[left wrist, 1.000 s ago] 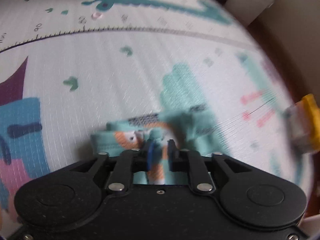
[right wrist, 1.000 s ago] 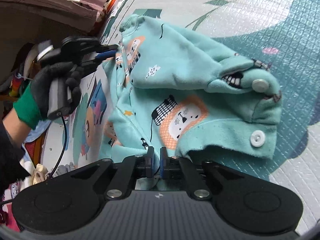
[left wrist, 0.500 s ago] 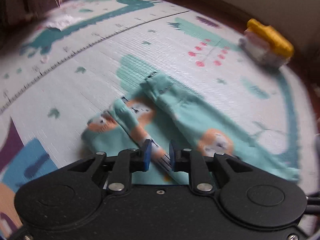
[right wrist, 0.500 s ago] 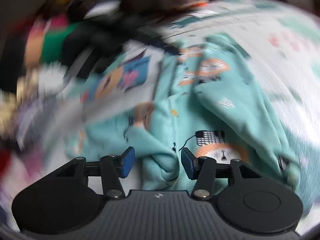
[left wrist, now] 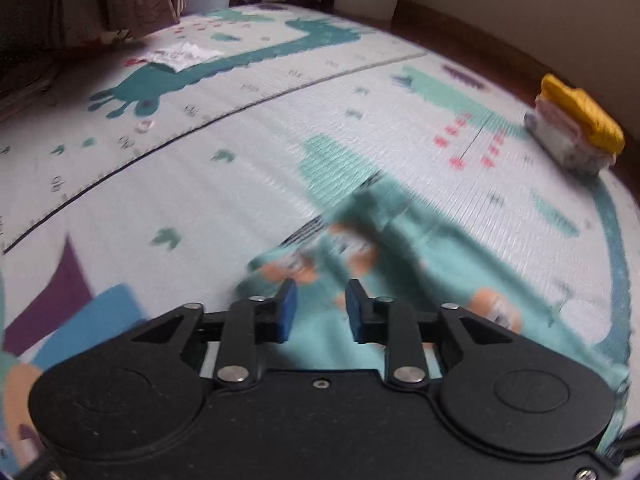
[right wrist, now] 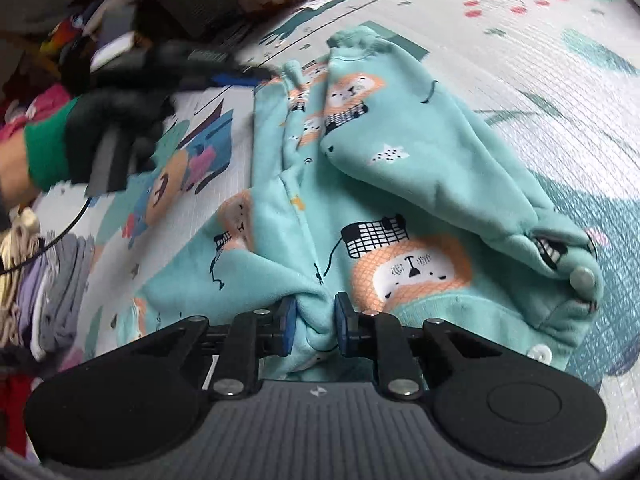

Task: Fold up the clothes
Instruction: 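Open both grippers and regrasp the shirt edge with the right gripper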

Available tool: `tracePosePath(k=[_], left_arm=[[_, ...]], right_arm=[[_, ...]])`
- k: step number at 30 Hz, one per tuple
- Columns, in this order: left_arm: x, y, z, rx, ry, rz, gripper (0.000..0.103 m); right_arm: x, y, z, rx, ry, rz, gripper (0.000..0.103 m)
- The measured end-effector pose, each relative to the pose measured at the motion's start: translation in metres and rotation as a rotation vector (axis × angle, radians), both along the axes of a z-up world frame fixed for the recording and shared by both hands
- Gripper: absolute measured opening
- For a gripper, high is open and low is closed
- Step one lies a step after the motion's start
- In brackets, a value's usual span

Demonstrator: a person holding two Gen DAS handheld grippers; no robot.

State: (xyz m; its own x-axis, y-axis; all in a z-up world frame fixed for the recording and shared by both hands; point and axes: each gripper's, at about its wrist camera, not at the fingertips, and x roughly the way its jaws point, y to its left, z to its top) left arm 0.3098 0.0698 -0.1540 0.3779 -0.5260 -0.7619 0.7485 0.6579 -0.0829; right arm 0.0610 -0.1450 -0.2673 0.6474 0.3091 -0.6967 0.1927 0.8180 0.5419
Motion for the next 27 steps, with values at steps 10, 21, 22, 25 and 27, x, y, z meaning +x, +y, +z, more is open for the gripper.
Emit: tracePosePath(k=[10,21,22,25,27], left_arm=[[0.013,-0.042,-0.026,0.113,-0.037,0.082,0.020],[-0.023,0.028,0.043,0.094,0.020,-0.186,0.033],[-0.033,0.043,0.045,0.107,0.049,-0.220,0.036],[-0.061,0.091,0.040,0.141,0.167,-0.280,0.043],[-0.081,0.119,0.030,0.186,0.229,-0.295,0.043]], right_arm=[[-0.006,-0.005,-0.009,0.129,0.050,-0.125,0.018],[-0.004,0.003,0.005,0.039,0.050,-0.074,0.025],[-0.004,0.006,0.007,0.013,0.044,-0.057,0.026],[-0.003,0.013,0.012,-0.065,0.026,-0.002,0.028],[-0.003,0.013,0.012,-0.092,0.022,0.013,0.030]])
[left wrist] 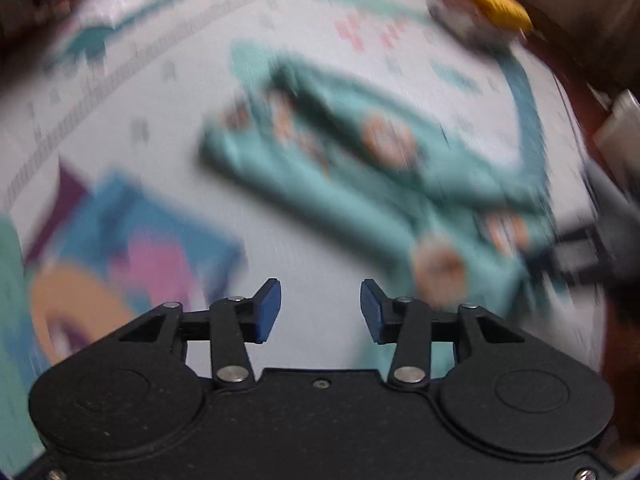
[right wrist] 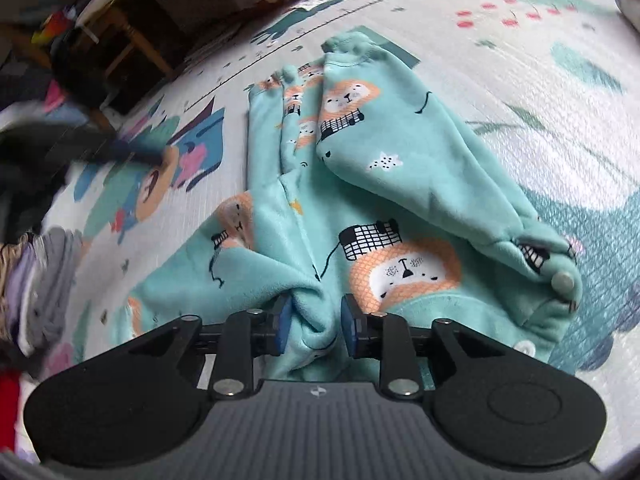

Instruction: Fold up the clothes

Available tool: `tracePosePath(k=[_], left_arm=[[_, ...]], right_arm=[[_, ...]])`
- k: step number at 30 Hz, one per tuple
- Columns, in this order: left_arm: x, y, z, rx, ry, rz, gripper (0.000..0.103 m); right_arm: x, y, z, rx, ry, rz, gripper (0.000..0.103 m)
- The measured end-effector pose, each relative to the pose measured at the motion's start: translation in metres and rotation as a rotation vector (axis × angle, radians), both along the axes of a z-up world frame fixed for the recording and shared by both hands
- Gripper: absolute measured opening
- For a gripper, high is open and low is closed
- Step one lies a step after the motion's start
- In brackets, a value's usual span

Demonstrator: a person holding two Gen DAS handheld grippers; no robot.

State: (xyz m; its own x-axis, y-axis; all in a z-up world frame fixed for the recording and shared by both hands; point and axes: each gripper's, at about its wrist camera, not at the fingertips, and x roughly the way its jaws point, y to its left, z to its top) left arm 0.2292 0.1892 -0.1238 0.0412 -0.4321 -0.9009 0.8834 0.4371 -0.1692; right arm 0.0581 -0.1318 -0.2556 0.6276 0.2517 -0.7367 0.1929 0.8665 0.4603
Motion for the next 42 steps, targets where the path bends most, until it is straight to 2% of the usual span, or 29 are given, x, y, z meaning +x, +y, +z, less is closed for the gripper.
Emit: tracePosePath(k=[2,5,8,11,12,14,20,21,22,23,24,27,29,35,38,40,42], left_arm=[[-0.017,0.026,-0.012,0.047,0.035,0.006,0.043],[-0.033,0.056,-0.026,0.067,0.088,0.053,0.043],[-0.040,0.077,-0.034,0.034,0.149,0.133,0.043],[-0.044,0.083,-0.046,0.053,0.157,0.164,0.040],[-0.046,0.083,-0.051,0.074,0.163,0.168,0.034],[-0.051,0.082,-0.052,0.077,0.152,0.179,0.034],[-0.048,0.086,-0.053,0.043,0.256,0.389,0.032],[-0.049,0.085,-0.053,0.042,0.255,0.418,0.023],[-0.050,0.083,-0.051,0.047,0.242,0.436,0.017],[-0.052,0.081,-0.049,0.052,0.228,0.454,0.003],[-0.053,0.079,-0.047,0.057,0.215,0.472,0.003],[-0.055,0.056,-0.022,0.039,0.184,0.423,0.003],[-0.056,0.033,0.006,0.009,0.148,0.368,0.003],[-0.051,-0.065,0.109,-0.166,0.055,0.187,0.002],[-0.045,-0.126,0.145,-0.290,0.080,0.178,0.002],[-0.040,-0.162,0.157,-0.361,0.121,0.190,0.002],[-0.035,-0.192,0.159,-0.388,0.149,0.186,0.002]], right_arm=[[-0.001,-0.003,-0.002,0.002,0.003,-0.009,0.031],[-0.002,-0.004,-0.005,0.000,-0.004,-0.011,0.032],[-0.003,-0.003,-0.006,-0.013,-0.013,0.000,0.032],[-0.003,-0.003,-0.007,-0.023,-0.018,0.011,0.032],[-0.003,-0.003,-0.007,-0.025,-0.019,0.013,0.032],[-0.004,-0.002,-0.007,-0.031,-0.021,0.018,0.032],[-0.006,-0.001,-0.008,-0.043,-0.033,0.018,0.032],[-0.006,0.000,-0.008,-0.044,-0.035,0.017,0.032],[-0.006,0.000,-0.008,-0.047,-0.037,0.018,0.032],[-0.006,0.001,-0.008,-0.052,-0.039,0.020,0.032],[-0.007,0.001,-0.008,-0.055,-0.041,0.022,0.033],[-0.008,0.003,-0.008,-0.063,-0.047,0.019,0.033],[-0.009,0.004,-0.008,-0.070,-0.051,0.015,0.033],[-0.010,0.006,-0.007,-0.076,-0.057,0.015,0.036],[-0.012,0.010,-0.005,-0.103,-0.066,0.044,0.042],[-0.015,0.013,-0.003,-0.132,-0.074,0.072,0.048],[-0.019,0.013,-0.002,-0.143,-0.078,0.081,0.050]])
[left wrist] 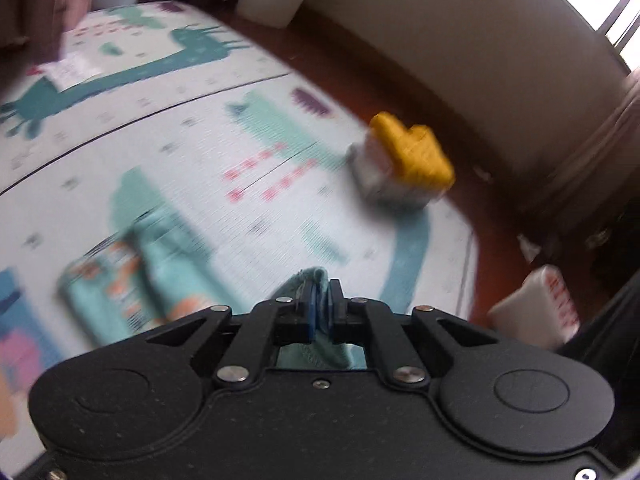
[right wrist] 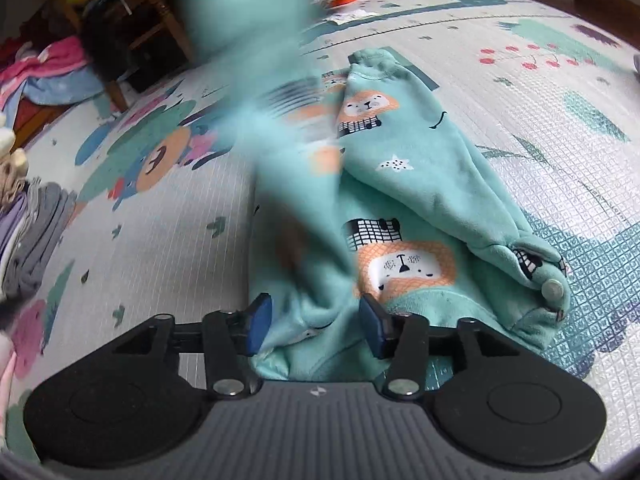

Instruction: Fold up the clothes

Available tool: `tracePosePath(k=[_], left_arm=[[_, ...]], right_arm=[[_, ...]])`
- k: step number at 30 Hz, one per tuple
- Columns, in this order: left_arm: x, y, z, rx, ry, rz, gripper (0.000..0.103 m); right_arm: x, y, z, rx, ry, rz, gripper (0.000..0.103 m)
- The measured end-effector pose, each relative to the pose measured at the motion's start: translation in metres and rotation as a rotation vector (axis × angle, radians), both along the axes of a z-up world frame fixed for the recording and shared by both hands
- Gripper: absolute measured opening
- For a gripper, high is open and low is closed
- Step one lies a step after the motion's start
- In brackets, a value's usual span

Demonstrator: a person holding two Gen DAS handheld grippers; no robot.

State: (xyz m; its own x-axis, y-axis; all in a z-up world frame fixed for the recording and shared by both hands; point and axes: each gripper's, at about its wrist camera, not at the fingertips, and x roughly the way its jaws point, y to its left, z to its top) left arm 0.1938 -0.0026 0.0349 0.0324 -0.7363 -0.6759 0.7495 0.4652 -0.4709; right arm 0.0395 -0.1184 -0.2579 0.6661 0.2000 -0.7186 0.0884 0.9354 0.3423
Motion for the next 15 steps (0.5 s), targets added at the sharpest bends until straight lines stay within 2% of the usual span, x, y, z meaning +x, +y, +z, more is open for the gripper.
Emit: tracePosePath(k=[3,6,8,11,15], left_arm=[[0.006,-0.030,-0.017,-0.006,0.056,0.011,0.000],[0.013,-0.041,-0.037,0.021,0.096,0.039,0.000],[0.018,-0.040,-0.047,0.048,0.113,0.064,0.000],[0.023,-0.032,-0.058,0.082,0.128,0.089,0.000],[0.029,-0.035,-0.060,0.112,0.105,0.085,0.000]], right_arm=[[-0.002,-0.005,0.000,0.006,0.000,-0.011,0.051],[-0.002,-0.011,0.000,0.033,-0.005,-0.025,0.050],[-0.003,-0.017,-0.002,0.060,-0.008,-0.040,0.044],[-0.006,-0.025,-0.005,0.101,-0.009,-0.063,0.035],[-0.007,-0.025,-0.006,0.082,-0.006,-0.063,0.033]])
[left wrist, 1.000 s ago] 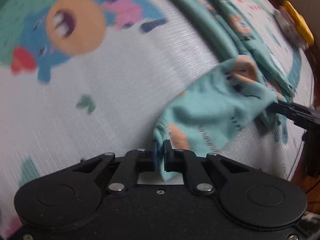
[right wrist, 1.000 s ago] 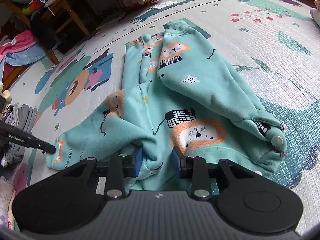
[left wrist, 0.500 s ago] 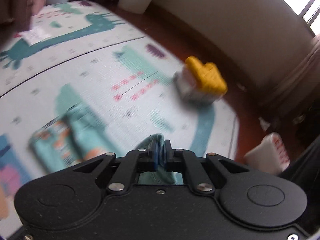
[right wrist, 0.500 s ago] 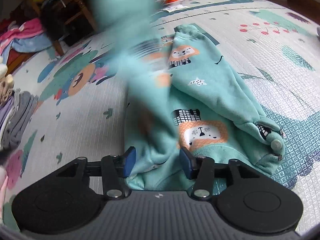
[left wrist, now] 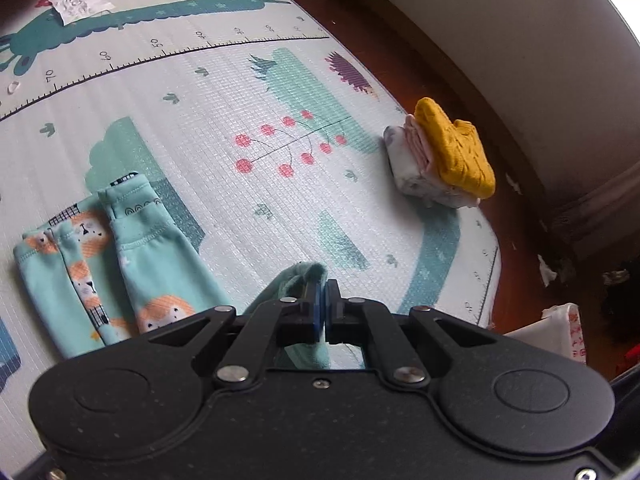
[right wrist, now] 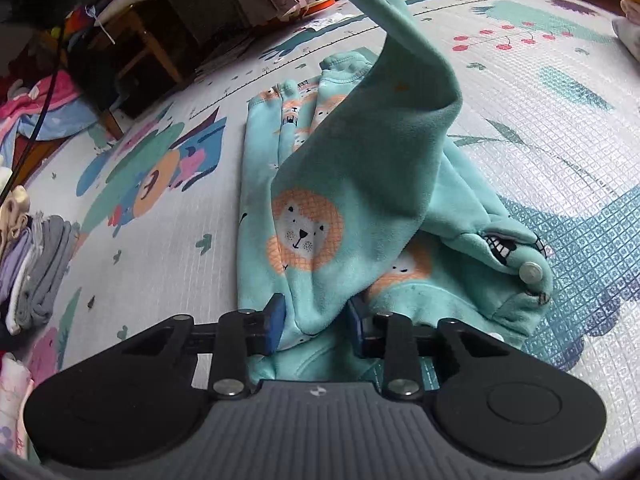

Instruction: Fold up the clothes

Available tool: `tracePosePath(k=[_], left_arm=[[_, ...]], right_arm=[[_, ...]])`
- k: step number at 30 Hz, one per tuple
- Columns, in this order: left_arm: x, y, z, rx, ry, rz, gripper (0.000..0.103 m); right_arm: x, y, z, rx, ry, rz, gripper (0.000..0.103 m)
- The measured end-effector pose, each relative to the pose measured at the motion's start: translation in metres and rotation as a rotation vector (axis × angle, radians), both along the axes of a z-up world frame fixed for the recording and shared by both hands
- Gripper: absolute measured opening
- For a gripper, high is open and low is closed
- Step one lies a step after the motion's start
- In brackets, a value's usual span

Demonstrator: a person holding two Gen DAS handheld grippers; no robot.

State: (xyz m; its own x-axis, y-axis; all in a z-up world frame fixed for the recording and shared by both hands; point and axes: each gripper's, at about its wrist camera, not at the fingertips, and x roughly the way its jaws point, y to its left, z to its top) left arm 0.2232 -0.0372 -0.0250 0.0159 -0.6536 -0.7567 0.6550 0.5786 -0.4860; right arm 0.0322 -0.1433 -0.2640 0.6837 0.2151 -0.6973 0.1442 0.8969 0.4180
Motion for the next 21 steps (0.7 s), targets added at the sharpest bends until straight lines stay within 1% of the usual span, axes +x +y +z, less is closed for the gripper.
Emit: tracePosePath(k=[2,6,8,9,12,13,14,16,18,19,21], left_arm=[[0.004,0.000,0.003,0.017,-0.014,-0.023,0.000],[0.011,0.018,0.019,0.027,-0.055,-0.095,0.000],[0.015,0.035,0.025,0.030,-0.063,-0.138,0.000],[0.015,0.044,0.026,0.036,-0.074,-0.161,0.000],[0.019,0.073,0.026,0.055,-0.092,-0.207,0.000],[0.021,0.082,0.026,0.064,-0.100,-0.217,0.000],[0.023,0.089,0.028,0.065,-0.105,-0.217,0.000],[0.026,0.100,0.032,0.059,-0.113,-0.212,0.000],[0.026,0.103,0.038,0.045,-0.126,-0.211,0.000],[0.026,0.103,0.039,0.032,-0.126,-0.205,0.000],[0.025,0.100,0.042,0.000,-0.121,-0.195,0.000]], right_arm=[[-0.002,0.004,0.005,-0.052,0.011,-0.012,0.037],[-0.013,0.010,0.016,-0.128,0.010,-0.043,0.039],[-0.020,0.012,0.028,-0.176,-0.031,-0.050,0.040],[-0.022,0.015,0.034,-0.188,-0.062,-0.035,0.041],[-0.012,0.032,0.046,-0.214,-0.162,0.103,0.041],[-0.004,0.038,0.046,-0.206,-0.192,0.158,0.039],[0.006,0.043,0.044,-0.211,-0.206,0.206,0.039],[0.029,0.049,0.035,-0.223,-0.183,0.286,0.039],[0.045,0.055,0.022,-0.271,-0.154,0.346,0.041],[0.051,0.057,0.016,-0.301,-0.142,0.369,0.041],[0.058,0.060,0.009,-0.347,-0.143,0.378,0.042]])
